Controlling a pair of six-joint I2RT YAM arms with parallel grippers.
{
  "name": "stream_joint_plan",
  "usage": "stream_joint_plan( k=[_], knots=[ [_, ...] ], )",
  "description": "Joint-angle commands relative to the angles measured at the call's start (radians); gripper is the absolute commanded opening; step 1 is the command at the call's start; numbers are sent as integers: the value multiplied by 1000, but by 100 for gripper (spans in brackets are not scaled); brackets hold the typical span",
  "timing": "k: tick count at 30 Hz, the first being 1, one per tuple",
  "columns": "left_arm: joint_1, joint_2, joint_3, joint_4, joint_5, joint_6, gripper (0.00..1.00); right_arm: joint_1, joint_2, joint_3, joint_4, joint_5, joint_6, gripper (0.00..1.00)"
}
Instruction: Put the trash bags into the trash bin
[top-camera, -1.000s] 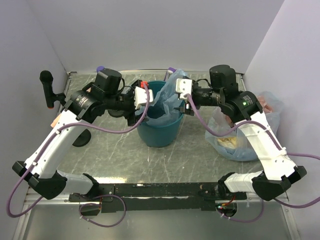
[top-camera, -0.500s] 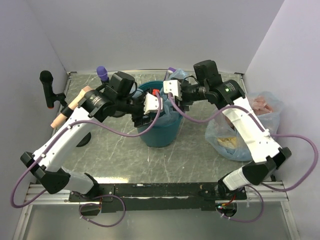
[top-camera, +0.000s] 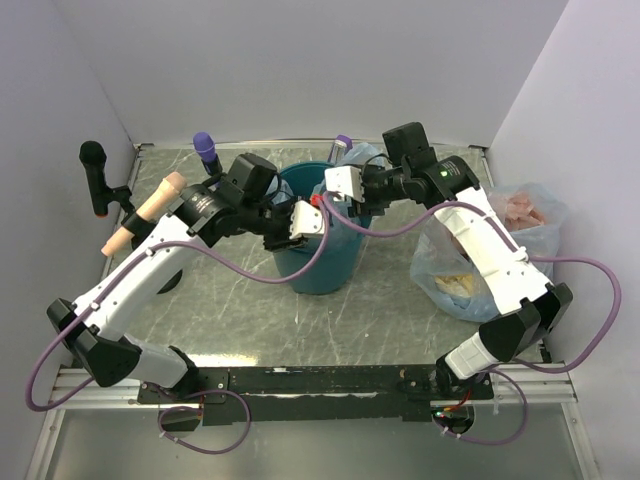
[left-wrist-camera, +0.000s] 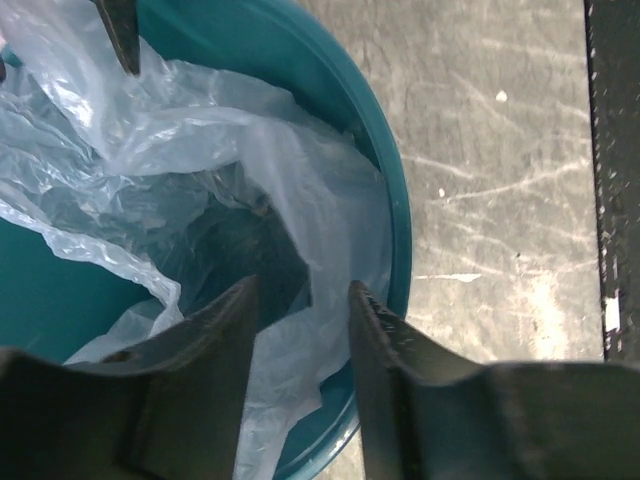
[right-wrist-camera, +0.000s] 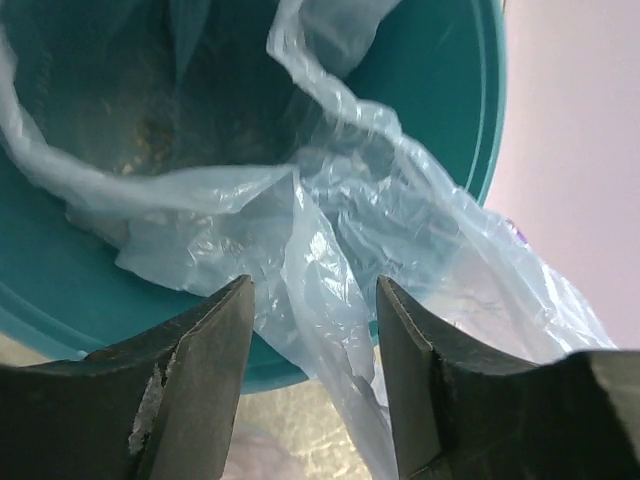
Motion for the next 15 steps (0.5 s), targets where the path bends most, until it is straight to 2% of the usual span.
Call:
stream_joint_plan(
  k=[1, 3, 5, 8, 11, 13, 15],
  knots=[
    [-5, -47, -20, 19, -11, 48, 39, -16, 6, -38, 26, 30, -87, 57],
    [-5, -49, -21, 24, -14, 48, 35, -19, -2, -58, 48, 41, -95, 53],
    [-5, -47, -20, 30, -20, 41, 28, -19, -9, -89, 89, 55, -90, 45],
    [-4, -53, -24, 54, -41, 33, 20, -21, -40, -136, 173, 76, -74, 24],
    [-4, -64, -24, 85, -83, 24, 6, -28, -69, -153, 226, 80, -44, 8],
    [-5, -79, -17, 96, -114, 24, 1, -42, -92, -152, 236, 64, -18, 2],
    [-4, -99, -15, 103, -143, 27, 1, -60, -133, -170, 258, 47, 17, 0]
  ],
)
